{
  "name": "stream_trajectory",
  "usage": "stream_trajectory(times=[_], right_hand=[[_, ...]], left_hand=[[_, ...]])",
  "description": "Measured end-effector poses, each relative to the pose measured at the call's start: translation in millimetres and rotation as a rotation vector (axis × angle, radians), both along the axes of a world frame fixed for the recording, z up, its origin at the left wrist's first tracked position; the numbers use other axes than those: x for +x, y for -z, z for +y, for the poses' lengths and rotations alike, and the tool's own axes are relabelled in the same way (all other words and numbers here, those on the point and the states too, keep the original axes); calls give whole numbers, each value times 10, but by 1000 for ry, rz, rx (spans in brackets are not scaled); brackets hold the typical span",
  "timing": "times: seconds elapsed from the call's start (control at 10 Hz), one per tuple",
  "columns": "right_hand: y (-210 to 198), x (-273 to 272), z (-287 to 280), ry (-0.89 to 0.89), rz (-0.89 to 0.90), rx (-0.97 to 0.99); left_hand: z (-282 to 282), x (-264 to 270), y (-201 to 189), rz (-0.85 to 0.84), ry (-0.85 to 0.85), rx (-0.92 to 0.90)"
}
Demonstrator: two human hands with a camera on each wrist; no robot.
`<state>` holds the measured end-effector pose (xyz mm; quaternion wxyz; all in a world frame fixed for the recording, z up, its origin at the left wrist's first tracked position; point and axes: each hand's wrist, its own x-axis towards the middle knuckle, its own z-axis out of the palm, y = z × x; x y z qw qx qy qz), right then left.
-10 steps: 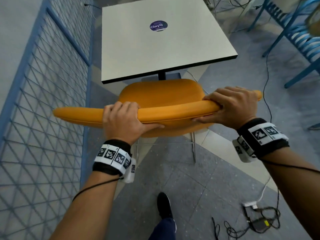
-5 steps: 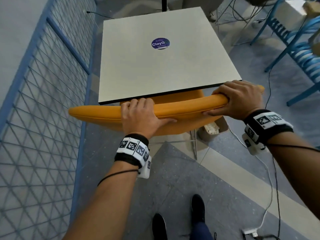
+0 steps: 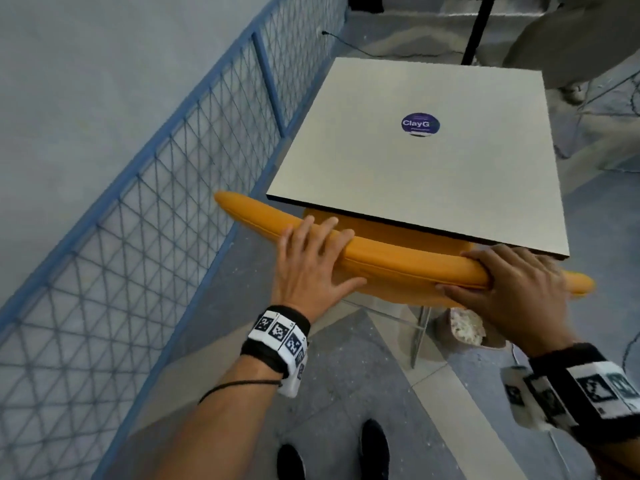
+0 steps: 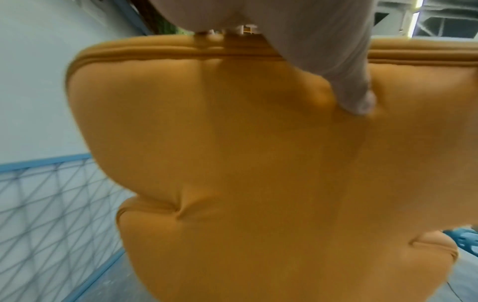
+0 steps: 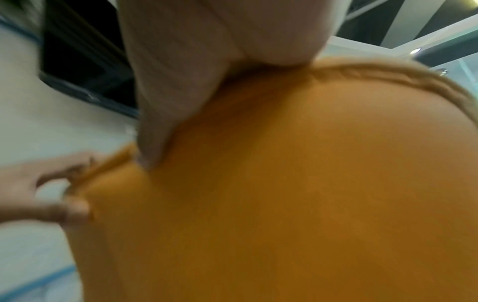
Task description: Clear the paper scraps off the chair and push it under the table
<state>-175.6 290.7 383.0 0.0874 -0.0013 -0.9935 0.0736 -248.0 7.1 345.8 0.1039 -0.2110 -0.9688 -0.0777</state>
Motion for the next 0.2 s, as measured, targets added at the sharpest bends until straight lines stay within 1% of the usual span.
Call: stream_trajectory(times=[0.1,0.2], right_hand=[[-160,94,-160,-63,-79,-104],[-298,228,-575,-210,-98,-193]], left_hand=[[-343,617,286,-163,-169,40],[-849,1487,754,-763,-378,69]])
